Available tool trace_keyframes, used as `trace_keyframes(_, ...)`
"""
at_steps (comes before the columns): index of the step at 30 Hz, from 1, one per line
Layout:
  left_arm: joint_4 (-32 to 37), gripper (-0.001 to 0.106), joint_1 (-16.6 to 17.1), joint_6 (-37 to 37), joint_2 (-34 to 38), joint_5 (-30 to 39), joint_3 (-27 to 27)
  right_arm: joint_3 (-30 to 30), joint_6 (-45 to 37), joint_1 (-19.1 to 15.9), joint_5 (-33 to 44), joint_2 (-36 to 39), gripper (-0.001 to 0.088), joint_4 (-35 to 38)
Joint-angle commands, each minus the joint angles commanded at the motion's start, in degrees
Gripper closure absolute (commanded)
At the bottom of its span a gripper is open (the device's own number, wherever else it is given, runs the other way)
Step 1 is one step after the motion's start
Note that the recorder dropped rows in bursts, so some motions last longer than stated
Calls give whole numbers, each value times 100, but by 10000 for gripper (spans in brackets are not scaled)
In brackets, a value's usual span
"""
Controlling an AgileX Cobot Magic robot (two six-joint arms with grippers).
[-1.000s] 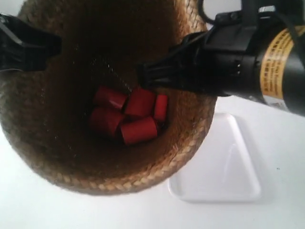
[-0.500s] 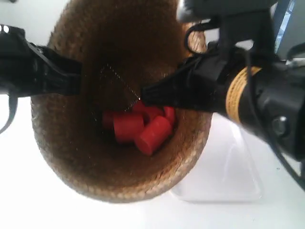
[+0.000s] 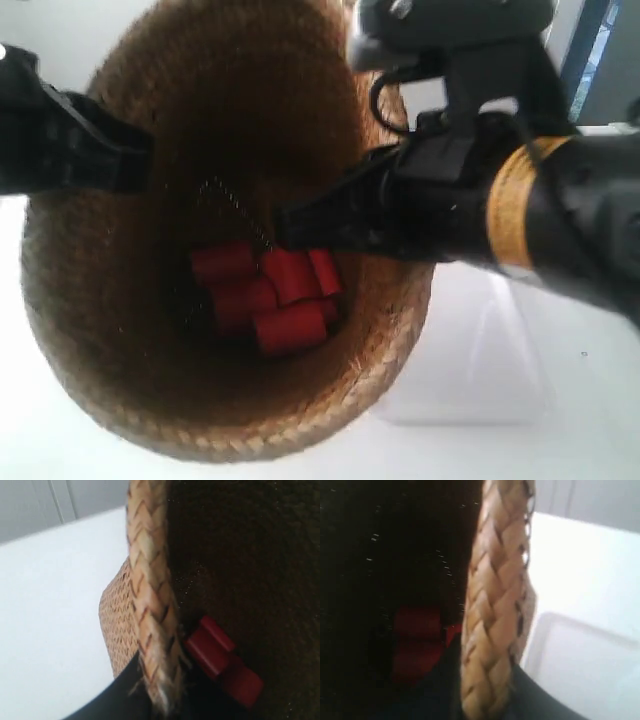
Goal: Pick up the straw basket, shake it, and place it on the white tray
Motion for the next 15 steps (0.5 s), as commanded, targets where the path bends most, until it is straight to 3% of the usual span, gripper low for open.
trace_keyframes(2,206,1053,143,-496,313,25,82,38,339,-264,282,408,868,-248)
trace_keyframes(4,112,1053,145,-497,311,25,-76,-124,-316,-358,329,528,868,538)
trace_keyframes(7,82,1053,-102,-453,-125,-32,-368,-383,-1213,-102,-101,25,868,1796)
trace_keyframes(9,425,1053,-142,-453,-236,-20,-366,-301,-1103,-39,-611,-116,868,1336)
trace_keyframes(12,928,1053,28,-999,324,-16,-7,-50,622,-292,112,476,868,-277)
trace_keyframes(13,844,1053,101,-1140,552,41,17,-68,595,-423,273,736,868,-261)
trace_keyframes(15,151,1053,7,-875,580,121,-119,-320,-240,-416,237,818,868,804)
